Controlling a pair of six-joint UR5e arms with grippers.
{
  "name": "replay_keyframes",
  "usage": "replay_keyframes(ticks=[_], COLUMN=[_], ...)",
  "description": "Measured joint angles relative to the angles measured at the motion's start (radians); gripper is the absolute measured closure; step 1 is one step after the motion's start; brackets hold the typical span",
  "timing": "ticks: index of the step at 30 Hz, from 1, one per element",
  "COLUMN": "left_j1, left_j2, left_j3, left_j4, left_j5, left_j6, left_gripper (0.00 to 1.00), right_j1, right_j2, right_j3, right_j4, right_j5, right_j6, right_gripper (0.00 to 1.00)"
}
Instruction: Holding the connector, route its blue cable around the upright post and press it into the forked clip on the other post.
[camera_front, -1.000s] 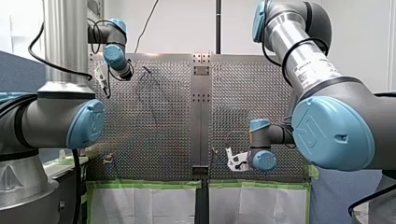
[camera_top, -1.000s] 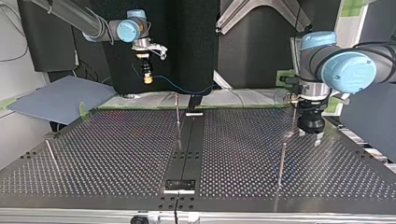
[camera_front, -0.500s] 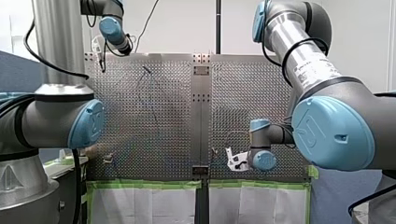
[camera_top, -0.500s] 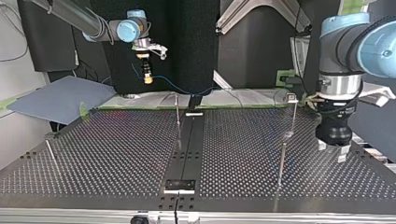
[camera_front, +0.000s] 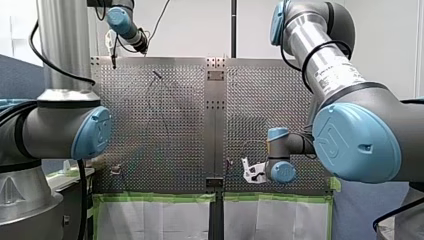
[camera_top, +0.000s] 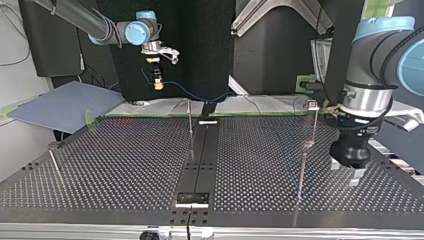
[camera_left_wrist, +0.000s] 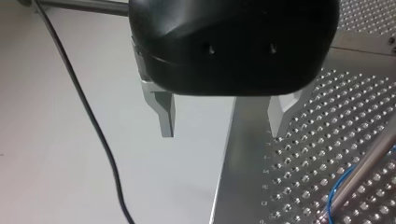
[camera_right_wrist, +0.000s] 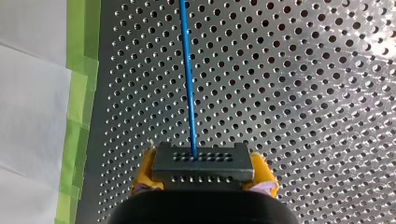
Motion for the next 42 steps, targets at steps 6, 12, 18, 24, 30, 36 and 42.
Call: replay_keyframes(ticks=[6, 12, 18, 24, 30, 36, 42], left_j1=[-0.012, -0.021, -0.027, -0.035, -0.037, -0.040, -0.040], left_j2=[-0.040, -0.064, -0.067, -0.068, -0.070, -0.083, -0.085], left_j3=[0.050, 0.083, 0.063, 0.046, 0.044, 0.044, 0.044], left_j4=[-0.050, -0.100, -0.150, -0.204, -0.259, -0.280, -0.281], left_j5=[0.001, -0.019, -0.037, -0.033, -0.033, -0.035, -0.036], left_j6=[0.000, 0.001, 0.002, 0.000, -0.002, -0.003, -0.002], left_gripper=[0.00, 0.00, 0.00, 0.00, 0.00, 0.00, 0.00], right_j1=[0.000, 0.000, 0.000, 0.000, 0.000, 0.000, 0.000], right_j2=[0.000, 0.000, 0.000, 0.000, 0.000, 0.000, 0.000], right_j3=[0.000, 0.000, 0.000, 0.000, 0.000, 0.000, 0.000], right_j4=[0.000, 0.004, 0.006, 0.006, 0.006, 0.006, 0.006], right_j5=[0.000, 0.002, 0.004, 0.005, 0.005, 0.005, 0.005], right_j6=[0.000, 0.000, 0.000, 0.000, 0.000, 0.000, 0.001], right_gripper=[1.00, 1.00, 1.00, 1.00, 1.00, 1.00, 1.00])
